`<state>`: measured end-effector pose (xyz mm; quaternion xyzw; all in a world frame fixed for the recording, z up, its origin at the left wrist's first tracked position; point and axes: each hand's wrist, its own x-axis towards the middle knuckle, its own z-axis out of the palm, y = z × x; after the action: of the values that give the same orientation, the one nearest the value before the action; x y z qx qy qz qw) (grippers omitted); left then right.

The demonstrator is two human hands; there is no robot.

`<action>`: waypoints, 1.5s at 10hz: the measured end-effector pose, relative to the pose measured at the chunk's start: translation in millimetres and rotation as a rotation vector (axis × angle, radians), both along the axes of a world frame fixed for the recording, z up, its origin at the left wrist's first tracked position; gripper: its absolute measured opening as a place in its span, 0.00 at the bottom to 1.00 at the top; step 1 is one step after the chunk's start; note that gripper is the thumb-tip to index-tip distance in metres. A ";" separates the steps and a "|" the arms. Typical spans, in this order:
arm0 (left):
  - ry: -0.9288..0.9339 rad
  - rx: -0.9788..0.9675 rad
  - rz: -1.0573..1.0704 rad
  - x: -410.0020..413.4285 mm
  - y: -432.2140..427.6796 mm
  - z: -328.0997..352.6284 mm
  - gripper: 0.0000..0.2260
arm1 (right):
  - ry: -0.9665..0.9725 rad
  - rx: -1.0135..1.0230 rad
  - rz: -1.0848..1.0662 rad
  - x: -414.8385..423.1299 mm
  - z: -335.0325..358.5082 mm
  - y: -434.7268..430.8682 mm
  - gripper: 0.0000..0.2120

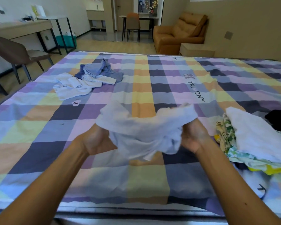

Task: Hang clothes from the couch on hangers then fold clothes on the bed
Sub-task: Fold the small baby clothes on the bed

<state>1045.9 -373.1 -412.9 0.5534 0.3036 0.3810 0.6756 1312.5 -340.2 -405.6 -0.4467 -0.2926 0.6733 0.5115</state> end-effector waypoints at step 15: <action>1.315 1.545 0.376 -34.5 19.9 204.7 0.10 | -1.475 1.370 0.191 61.3 178.7 43.0 0.10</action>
<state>1011.4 -353.1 -208.2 0.8791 0.3672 0.1937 -0.2342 1373.8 -297.2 -226.9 -0.3364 -0.8938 -0.0457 0.2931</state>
